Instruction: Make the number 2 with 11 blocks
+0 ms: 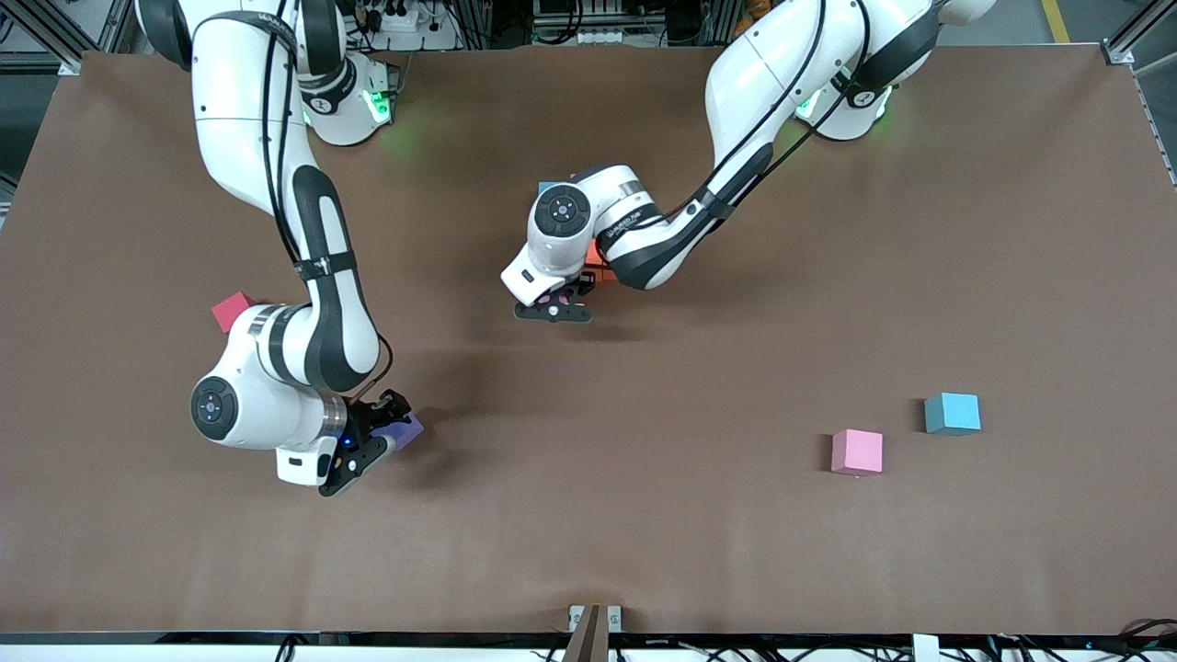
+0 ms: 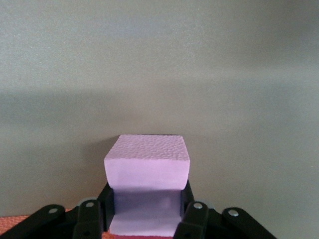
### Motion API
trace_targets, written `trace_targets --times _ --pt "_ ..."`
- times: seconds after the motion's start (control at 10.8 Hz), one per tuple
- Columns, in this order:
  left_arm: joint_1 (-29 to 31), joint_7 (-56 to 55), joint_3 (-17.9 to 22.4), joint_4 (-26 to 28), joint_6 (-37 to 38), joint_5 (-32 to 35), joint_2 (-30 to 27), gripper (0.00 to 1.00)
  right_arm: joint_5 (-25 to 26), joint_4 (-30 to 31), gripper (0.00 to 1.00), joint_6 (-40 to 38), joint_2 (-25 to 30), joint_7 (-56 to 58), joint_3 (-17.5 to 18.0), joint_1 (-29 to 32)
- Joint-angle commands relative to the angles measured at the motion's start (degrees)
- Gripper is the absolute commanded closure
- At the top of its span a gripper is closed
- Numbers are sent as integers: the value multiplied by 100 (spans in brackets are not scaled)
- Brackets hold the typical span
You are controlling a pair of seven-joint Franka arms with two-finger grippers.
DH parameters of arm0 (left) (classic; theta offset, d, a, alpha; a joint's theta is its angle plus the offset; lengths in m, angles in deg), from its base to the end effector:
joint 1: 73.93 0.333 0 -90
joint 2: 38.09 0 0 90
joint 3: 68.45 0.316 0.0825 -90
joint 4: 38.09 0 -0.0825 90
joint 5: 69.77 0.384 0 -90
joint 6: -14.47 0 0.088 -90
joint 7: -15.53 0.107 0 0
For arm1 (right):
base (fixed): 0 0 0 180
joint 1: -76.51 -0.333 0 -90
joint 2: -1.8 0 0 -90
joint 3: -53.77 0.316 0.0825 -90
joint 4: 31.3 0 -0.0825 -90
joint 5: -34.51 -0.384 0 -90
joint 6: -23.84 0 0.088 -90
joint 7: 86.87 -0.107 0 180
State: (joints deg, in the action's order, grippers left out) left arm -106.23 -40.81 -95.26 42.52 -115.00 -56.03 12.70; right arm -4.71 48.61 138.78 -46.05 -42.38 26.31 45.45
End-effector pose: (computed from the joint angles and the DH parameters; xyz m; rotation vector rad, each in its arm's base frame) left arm 0.4419 -0.5855 0.2141 2.9965 -0.0509 -0.1598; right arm 0.7043 0.1527 0.2360 -2.7366 -0.8830 0.0300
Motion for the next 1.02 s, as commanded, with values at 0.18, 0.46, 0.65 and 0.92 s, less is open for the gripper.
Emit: trace_targets --times 0.18,0.46,0.65,0.92 --pt "-74 1 79 -89 0 49 1 50 90 24 68 -121 118 -73 4 21" --pt "-65 1 70 -90 27 50 -69 50 90 24 68 -121 118 -73 4 29" --pt "-74 -8 70 -90 140 59 -69 50 90 24 68 -121 118 -90 13 29" --pt "-82 1 79 -90 307 190 -61 50 90 24 68 -121 118 -73 13 29"
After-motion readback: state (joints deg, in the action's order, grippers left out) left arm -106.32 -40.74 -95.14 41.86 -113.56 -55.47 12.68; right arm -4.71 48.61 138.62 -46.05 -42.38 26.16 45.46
